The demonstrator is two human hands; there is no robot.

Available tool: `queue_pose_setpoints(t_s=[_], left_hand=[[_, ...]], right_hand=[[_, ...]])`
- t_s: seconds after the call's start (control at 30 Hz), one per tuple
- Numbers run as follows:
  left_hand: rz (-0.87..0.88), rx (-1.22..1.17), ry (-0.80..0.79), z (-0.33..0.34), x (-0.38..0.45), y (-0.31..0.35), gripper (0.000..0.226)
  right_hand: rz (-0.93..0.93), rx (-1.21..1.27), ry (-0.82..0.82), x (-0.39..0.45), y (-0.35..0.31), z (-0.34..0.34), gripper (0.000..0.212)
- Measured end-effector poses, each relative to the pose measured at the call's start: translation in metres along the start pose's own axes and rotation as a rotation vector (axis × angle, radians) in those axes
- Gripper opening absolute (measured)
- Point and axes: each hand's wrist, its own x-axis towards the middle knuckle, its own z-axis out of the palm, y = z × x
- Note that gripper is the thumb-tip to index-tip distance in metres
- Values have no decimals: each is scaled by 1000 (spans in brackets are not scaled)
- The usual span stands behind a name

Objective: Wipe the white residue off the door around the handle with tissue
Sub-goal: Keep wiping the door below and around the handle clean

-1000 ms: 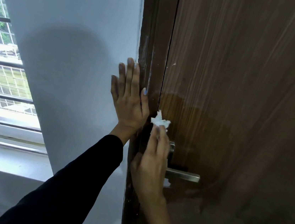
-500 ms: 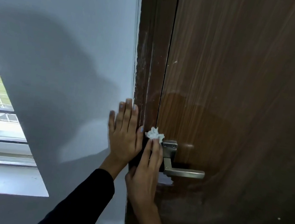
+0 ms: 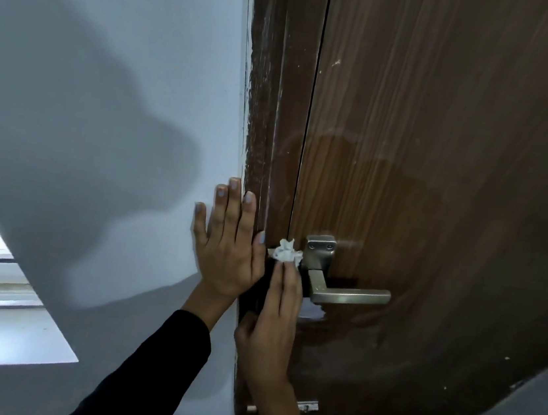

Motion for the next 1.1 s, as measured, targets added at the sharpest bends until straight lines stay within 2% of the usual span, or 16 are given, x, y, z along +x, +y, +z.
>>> queue_pose_setpoints(t_s=[0.27,0.93,1.1], left_hand=[[4,-11,28,3,-2,-1,61],[18,-8,43,3,-3,-1,63],[18,-1,49,3,-3,-1,64]], right_hand=[[43,-51,-137,-42,29,6,81],[42,-64,-110,-46,38,14,89],[67,-31,-46,-43,40,14,88]])
